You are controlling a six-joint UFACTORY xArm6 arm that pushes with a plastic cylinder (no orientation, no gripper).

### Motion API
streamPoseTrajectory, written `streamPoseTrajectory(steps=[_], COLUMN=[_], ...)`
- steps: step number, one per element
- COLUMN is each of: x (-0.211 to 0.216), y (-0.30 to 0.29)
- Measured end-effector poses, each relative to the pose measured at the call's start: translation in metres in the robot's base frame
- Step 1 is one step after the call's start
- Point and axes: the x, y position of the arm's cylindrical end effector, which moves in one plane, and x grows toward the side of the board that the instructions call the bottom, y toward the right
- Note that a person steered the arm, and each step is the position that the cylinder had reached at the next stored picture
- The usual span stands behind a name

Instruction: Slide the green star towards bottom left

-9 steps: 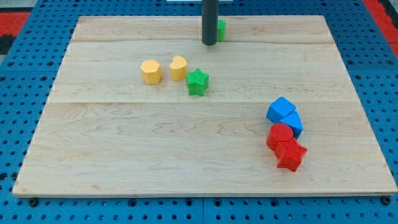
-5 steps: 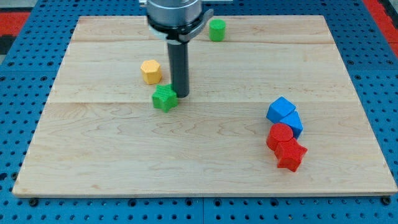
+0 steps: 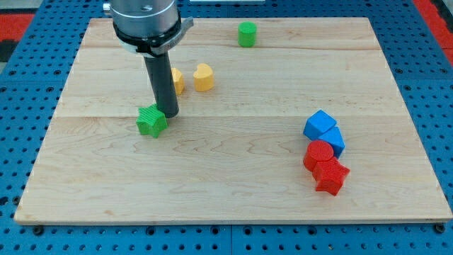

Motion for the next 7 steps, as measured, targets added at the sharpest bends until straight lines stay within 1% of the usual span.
streamPoseTrajectory(steps=[1,3,4,5,6,7], x=[0.009,0.009,0.014,0.019,0.019,0.029], y=[0.004,0.005,-0.004,-0.043,-0.069,-0.042])
